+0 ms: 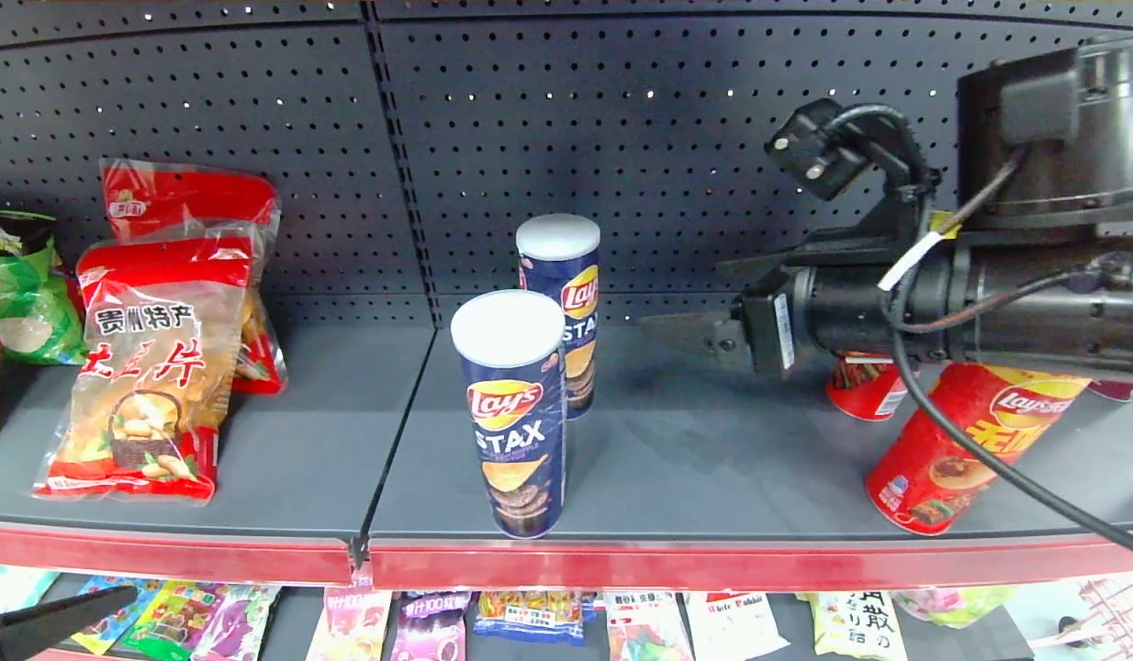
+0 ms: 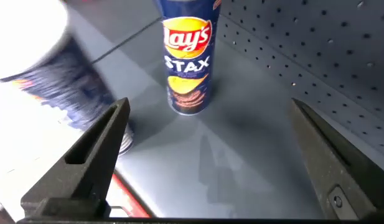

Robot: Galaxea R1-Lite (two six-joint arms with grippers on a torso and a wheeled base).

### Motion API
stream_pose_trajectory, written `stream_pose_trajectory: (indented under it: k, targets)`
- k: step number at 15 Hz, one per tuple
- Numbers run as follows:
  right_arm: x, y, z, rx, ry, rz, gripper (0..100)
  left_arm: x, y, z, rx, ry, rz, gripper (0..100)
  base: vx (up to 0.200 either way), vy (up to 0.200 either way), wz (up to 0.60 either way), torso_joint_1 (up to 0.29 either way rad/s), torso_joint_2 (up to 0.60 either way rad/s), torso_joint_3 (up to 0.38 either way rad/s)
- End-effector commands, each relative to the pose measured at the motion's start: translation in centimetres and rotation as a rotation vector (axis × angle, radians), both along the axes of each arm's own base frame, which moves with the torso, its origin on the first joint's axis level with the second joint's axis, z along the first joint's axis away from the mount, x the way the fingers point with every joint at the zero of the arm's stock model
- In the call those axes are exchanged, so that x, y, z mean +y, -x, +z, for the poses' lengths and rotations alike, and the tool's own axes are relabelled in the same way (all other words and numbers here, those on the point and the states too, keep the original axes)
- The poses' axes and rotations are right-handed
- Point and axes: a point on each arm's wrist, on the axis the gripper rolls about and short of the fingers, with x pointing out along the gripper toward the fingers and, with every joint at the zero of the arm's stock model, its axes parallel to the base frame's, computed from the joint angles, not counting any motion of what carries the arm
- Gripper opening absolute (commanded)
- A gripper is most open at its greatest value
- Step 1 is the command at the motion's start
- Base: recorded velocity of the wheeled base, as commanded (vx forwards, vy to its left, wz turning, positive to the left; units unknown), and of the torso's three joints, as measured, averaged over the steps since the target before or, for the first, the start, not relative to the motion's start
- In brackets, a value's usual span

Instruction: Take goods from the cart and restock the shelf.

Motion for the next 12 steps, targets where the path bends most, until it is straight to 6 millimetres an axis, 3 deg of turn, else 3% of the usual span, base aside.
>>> stream_pose_trajectory:
  k: [1,6,7,9,12]
  targets:
    - [-1.8,3.4,1.5,-0.047,-0.037,0.03,100,-0.2,-0.7,-0.2,0.049,-0.008,0.016,100,0.0,0.0,0.0,0.0,0.0,0.0]
    - [-7.2,10.0,2.8,-0.225,-0.025,0.048,100,-1.1,-3.2,0.0,0.097,-0.028,0.031,100,0.0,0.0,0.0,0.0,0.0,0.0]
    - [-7.2,10.0,2.8,-0.225,-0.025,0.048,100,-1.1,-3.2,0.0,0.097,-0.028,0.031,100,0.0,0.0,0.0,0.0,0.0,0.0]
    - [-11.2,13.8,1.4,-0.269,-0.059,-0.056,100,-1.8,-5.1,0.1,0.113,-0.034,0.031,100,0.0,0.0,0.0,0.0,0.0,0.0]
    - [-15.6,17.8,-1.4,-0.275,-0.117,-0.249,100,-2.2,-6.4,-0.2,0.133,-0.045,0.033,100,0.0,0.0,0.0,0.0,0.0,0.0]
